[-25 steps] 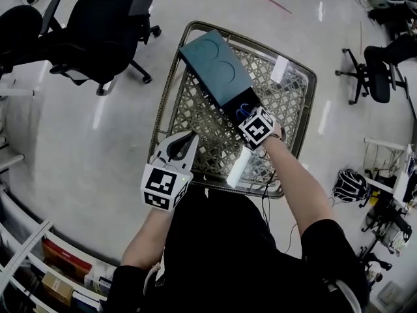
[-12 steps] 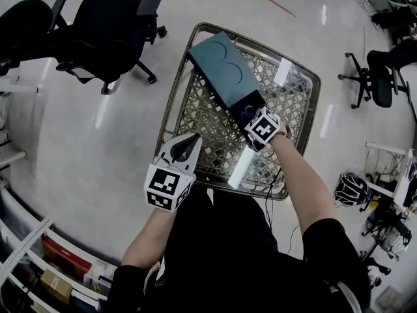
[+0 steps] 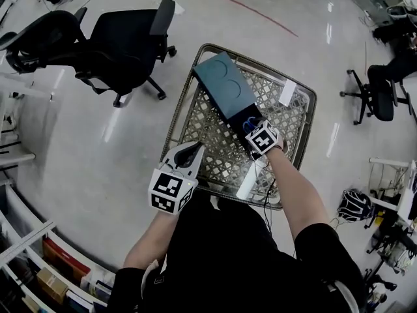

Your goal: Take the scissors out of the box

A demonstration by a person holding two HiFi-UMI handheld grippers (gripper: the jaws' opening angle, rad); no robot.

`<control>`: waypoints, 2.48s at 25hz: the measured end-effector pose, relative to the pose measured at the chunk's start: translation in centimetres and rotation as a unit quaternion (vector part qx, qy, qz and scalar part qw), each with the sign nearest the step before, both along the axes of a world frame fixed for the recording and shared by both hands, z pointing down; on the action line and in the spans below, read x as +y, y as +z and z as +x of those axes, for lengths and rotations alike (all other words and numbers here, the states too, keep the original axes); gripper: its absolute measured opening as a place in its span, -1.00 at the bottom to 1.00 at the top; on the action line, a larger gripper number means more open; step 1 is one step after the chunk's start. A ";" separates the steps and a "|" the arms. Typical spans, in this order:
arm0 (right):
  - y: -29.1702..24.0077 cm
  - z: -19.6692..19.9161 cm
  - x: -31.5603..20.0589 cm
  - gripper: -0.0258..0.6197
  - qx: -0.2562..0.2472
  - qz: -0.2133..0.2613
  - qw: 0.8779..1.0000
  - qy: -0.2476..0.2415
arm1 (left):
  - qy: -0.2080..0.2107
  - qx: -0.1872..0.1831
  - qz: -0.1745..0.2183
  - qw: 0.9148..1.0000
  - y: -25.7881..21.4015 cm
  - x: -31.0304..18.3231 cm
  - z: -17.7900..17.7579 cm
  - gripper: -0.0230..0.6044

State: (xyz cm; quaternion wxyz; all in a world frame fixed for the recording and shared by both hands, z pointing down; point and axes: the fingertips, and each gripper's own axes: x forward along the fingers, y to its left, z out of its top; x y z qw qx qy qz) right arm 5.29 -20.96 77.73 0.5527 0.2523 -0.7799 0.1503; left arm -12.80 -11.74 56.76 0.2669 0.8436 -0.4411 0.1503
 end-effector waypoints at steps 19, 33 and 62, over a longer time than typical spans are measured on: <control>-16.3 5.8 -1.6 -0.65 -0.252 0.118 0.953 0.122 | -0.045 -0.042 0.078 0.995 -9.1 0.7 6.5 -0.87; -29.6 14.1 1.5 -0.65 -0.396 0.194 0.886 0.147 | -0.051 -0.055 0.118 0.990 -13.2 2.0 12.3 -0.87; -43.0 20.3 9.2 -0.65 -0.511 0.297 0.778 0.214 | -0.033 -0.058 0.194 0.979 -21.5 1.7 7.5 -0.87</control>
